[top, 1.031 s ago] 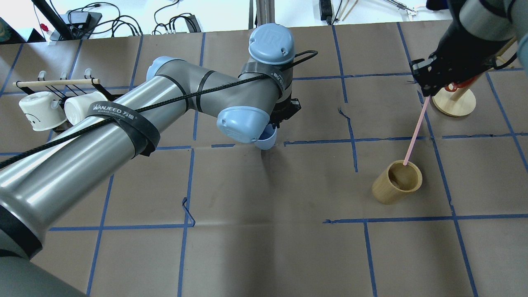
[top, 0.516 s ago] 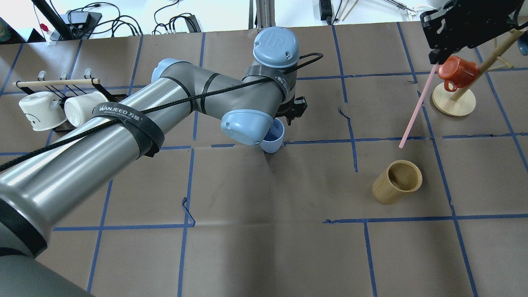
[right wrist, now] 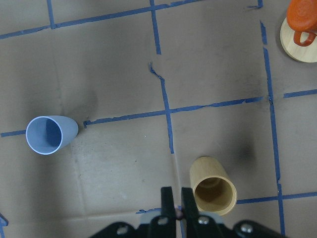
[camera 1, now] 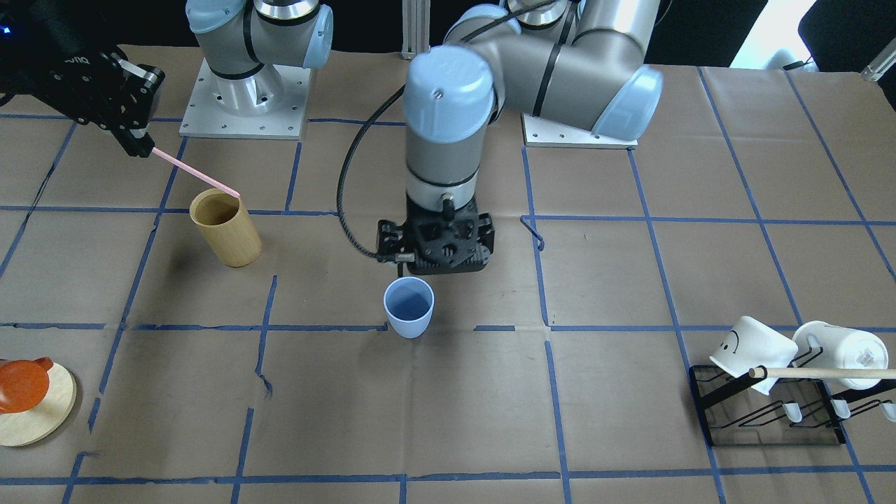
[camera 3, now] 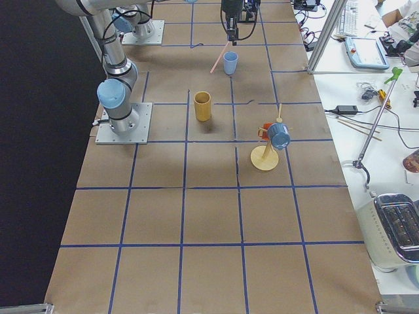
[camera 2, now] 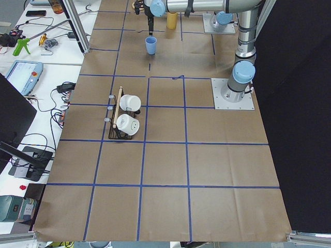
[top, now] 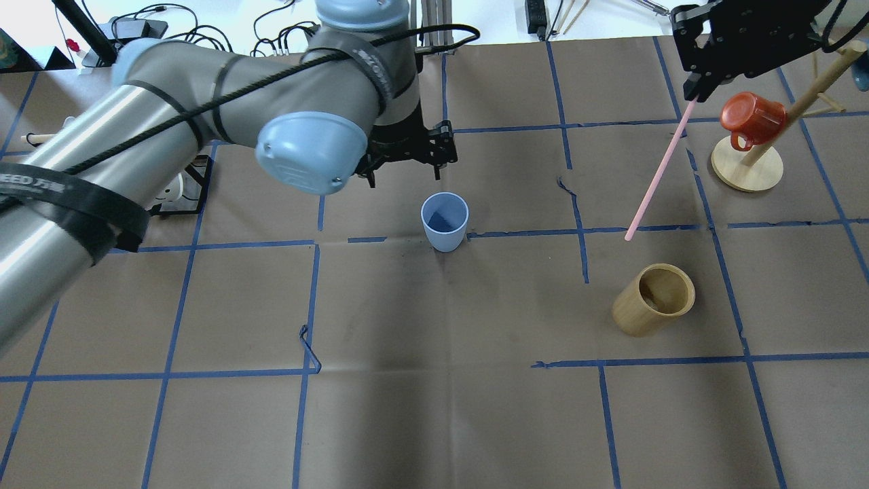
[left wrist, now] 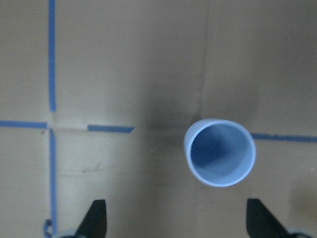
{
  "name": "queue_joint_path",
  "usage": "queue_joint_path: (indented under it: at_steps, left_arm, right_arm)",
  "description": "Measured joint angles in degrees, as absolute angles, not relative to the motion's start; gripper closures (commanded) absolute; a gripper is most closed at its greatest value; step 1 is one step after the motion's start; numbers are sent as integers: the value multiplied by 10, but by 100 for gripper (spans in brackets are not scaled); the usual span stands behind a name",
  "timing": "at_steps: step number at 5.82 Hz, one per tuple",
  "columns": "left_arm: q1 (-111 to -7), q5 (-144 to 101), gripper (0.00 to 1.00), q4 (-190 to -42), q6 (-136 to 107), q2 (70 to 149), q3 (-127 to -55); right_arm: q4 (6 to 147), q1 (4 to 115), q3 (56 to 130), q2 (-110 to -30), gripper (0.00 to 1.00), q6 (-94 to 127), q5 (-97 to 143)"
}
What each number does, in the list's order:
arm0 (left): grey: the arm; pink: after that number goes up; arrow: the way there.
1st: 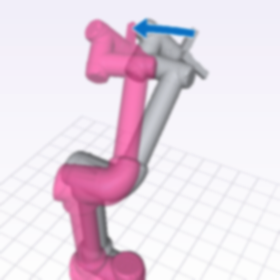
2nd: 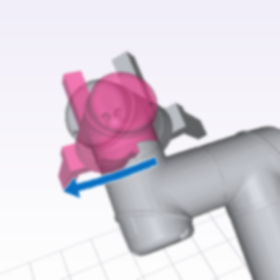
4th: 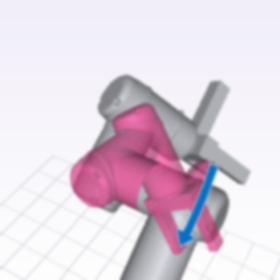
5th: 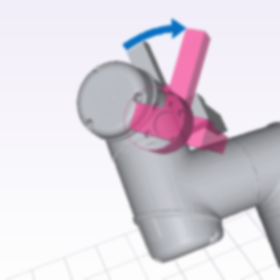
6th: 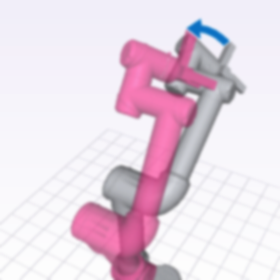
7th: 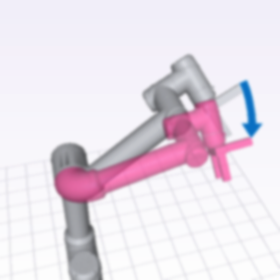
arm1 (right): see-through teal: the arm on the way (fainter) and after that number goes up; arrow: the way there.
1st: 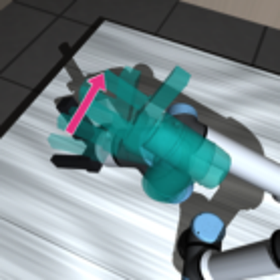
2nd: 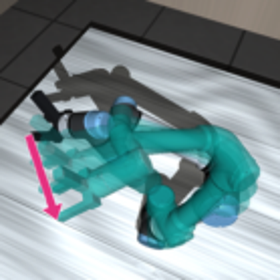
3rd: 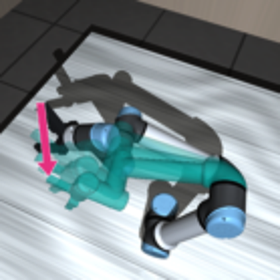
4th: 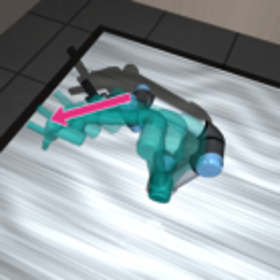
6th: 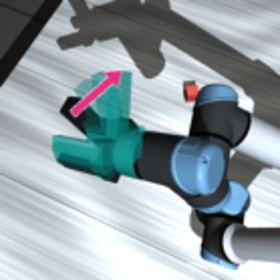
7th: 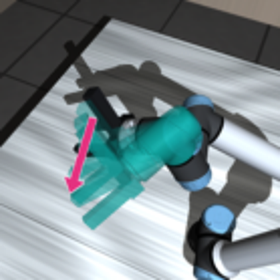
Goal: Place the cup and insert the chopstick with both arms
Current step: 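Release blue cup and retract left gripper while right carries stick toward it, then lower the pink stick into the blue cup with the right gripper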
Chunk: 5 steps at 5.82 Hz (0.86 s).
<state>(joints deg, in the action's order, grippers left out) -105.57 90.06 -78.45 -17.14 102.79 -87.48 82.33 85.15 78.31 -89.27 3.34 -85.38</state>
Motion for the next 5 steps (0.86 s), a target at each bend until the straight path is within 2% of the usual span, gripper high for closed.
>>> queue_joint_path:
  at_steps: [1,3,5]
  left_arm:
    - [-1011,902,1,-848,-74,972,-876]
    - [-953,898,1,-883,51,890,-888]
    - [-916,899,1,-884,66,870,-896]
  right_arm:
    - [832,874,776,-875,96,59,-855]
    - [860,935,739,-817,96,127,-857]
    - [867,1007,658,-742,96,222,-864]
